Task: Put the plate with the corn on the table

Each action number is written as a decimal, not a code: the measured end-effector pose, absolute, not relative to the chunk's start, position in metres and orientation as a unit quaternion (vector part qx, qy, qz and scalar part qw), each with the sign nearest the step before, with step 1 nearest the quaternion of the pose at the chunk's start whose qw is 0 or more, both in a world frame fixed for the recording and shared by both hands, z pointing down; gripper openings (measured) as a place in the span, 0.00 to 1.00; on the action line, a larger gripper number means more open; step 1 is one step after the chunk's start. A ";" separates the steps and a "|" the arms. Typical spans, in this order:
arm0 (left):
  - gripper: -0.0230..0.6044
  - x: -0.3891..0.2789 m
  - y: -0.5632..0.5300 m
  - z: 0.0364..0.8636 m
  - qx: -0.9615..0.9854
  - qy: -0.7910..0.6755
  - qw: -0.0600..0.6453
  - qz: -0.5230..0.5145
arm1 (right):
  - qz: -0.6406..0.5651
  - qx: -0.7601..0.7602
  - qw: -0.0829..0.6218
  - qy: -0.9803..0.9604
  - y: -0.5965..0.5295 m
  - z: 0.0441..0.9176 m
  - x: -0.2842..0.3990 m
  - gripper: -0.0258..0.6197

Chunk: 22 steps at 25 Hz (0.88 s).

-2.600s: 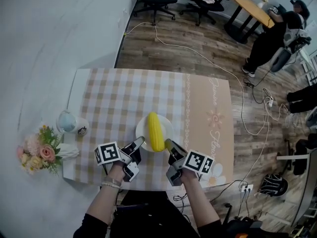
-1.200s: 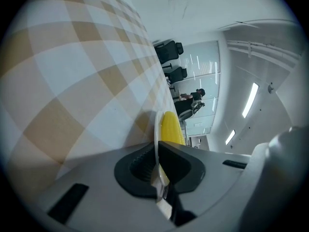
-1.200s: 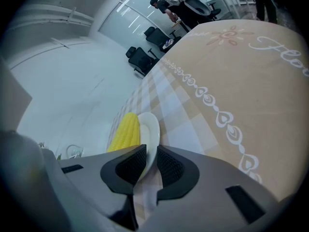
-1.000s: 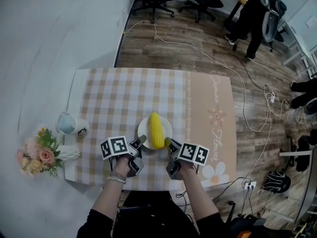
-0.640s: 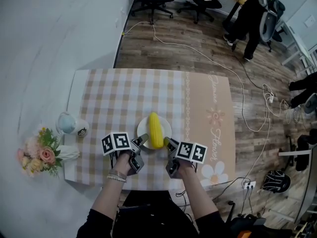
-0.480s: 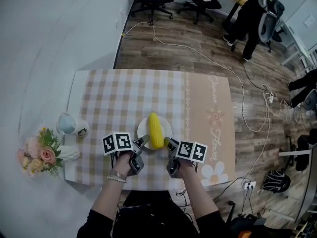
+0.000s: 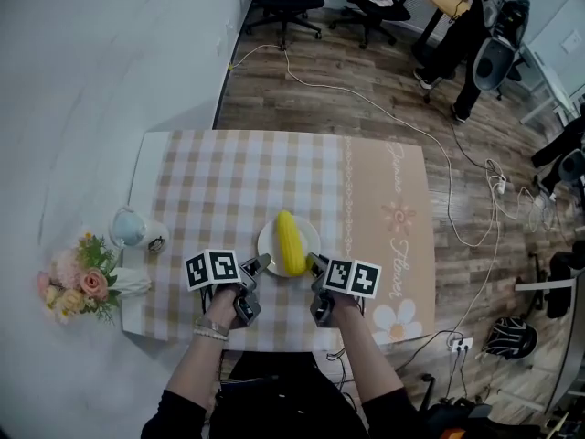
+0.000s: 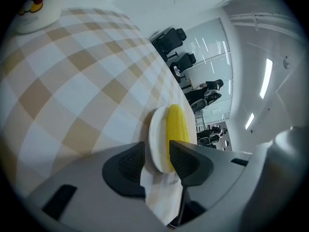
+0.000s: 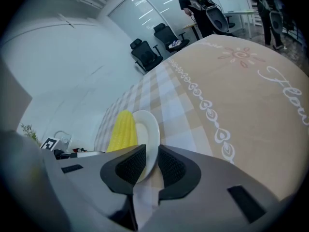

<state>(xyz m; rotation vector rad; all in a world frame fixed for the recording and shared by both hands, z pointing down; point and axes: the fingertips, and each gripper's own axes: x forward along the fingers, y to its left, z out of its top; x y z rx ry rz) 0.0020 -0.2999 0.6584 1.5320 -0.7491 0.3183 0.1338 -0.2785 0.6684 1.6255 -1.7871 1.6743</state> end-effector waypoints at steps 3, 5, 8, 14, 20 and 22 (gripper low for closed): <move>0.25 0.001 -0.298 0.656 0.685 -0.329 0.634 0.144 | 0.564 0.551 0.095 -0.608 -0.279 0.665 0.135 0.25; 0.19 0.000 -0.299 0.652 0.698 -0.332 0.620 0.138 | 0.558 0.558 0.095 -0.607 -0.278 0.663 0.140 0.26; 0.12 -0.006 -0.300 0.642 0.716 -0.334 0.603 0.116 | 0.541 0.574 0.098 -0.607 -0.275 0.657 0.149 0.21; 0.08 -0.011 -0.301 0.614 0.763 -0.348 0.534 0.105 | 0.474 0.598 0.078 -0.642 -0.275 0.625 0.158 0.12; 0.06 -0.008 -0.297 0.567 0.827 -0.356 0.419 0.114 | 0.385 0.603 0.063 -0.696 -0.273 0.577 0.154 0.11; 0.06 -0.007 -0.296 0.549 0.847 -0.355 0.379 0.112 | 0.350 0.604 0.069 -0.713 -0.273 0.559 0.151 0.11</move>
